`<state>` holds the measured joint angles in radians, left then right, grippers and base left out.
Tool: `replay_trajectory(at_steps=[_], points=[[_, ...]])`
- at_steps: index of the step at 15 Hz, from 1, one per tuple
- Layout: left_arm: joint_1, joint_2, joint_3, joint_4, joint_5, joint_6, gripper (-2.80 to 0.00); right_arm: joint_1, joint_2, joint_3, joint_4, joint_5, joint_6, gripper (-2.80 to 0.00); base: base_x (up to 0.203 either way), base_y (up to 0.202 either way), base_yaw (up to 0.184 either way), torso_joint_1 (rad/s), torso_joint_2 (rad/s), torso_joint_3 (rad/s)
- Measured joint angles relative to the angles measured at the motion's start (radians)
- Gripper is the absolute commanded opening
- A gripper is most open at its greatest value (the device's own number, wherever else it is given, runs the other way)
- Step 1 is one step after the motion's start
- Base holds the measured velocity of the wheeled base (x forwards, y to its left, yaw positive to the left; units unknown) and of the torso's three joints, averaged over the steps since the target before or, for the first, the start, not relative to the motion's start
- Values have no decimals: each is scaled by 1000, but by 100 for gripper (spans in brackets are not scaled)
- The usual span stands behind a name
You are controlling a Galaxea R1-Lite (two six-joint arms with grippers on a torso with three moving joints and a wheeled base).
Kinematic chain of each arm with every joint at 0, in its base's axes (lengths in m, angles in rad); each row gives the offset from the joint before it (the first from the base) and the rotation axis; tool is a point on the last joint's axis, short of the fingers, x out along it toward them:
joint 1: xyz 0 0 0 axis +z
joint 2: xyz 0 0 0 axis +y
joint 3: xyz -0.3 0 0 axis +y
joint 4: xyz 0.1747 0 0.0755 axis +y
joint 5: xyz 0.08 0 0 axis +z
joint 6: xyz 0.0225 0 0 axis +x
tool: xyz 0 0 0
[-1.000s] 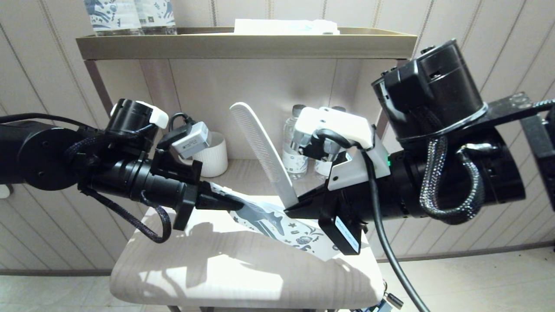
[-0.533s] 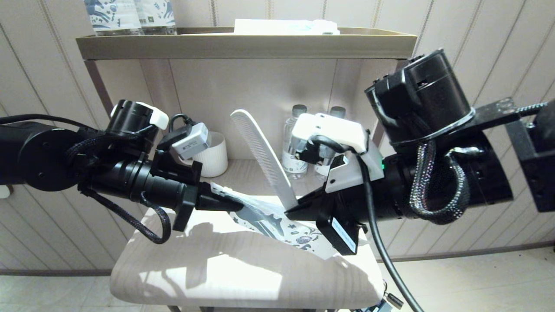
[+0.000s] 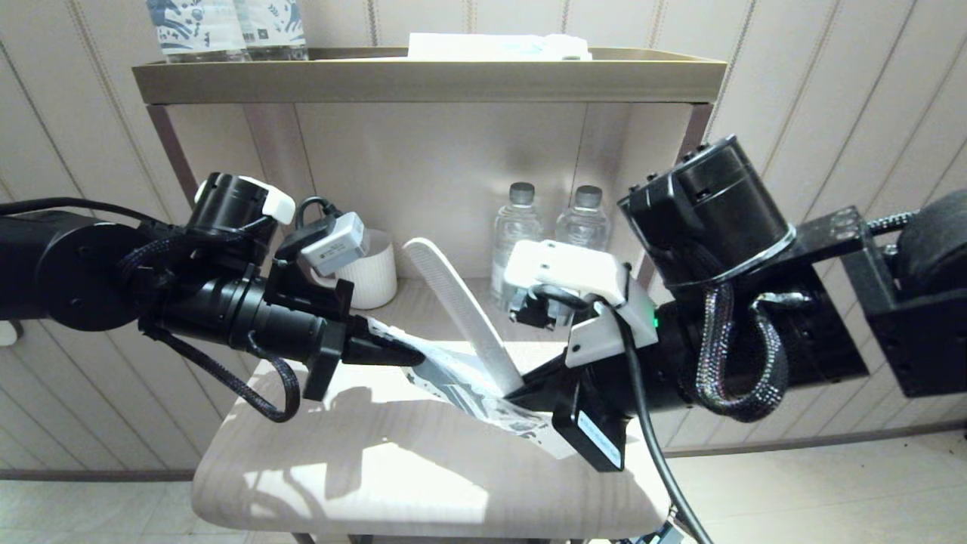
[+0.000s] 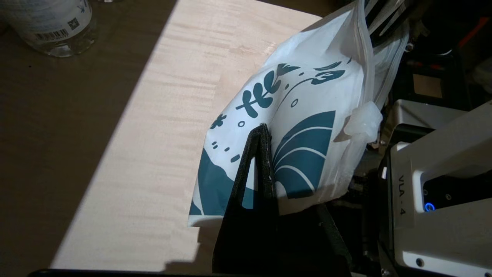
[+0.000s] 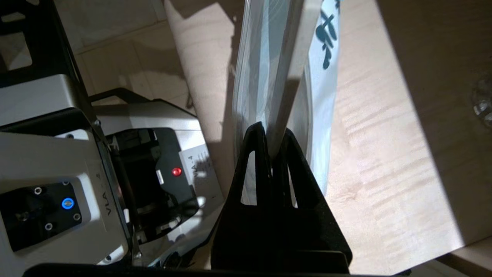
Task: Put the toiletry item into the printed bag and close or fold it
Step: Place the comb into the storage bag
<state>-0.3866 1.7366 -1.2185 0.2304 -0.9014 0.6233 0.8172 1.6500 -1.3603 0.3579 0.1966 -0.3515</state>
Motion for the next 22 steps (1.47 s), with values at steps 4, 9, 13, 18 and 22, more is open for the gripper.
replay_trajectory(at_steps=[4,9,13,18,22], points=[[1,2,-1,0,0,-3,-280,-27,-18,38,6,-3,-9,-280,0,0,0,0,0,0],[3,10,-14,0,0,-6,-280,-39,-35,84,13,-46,-28,-280,0,0,0,0,0,0],[3,19,-16,0,1,-4,-280,-40,-33,88,54,-50,-39,-280,0,0,0,0,0,0],[3,30,-23,0,0,-4,-280,-40,-33,78,66,-73,-53,-280,0,0,0,0,0,0],[3,32,-22,0,1,-4,-280,-39,-28,74,55,-74,-55,-280,0,0,0,0,0,0]])
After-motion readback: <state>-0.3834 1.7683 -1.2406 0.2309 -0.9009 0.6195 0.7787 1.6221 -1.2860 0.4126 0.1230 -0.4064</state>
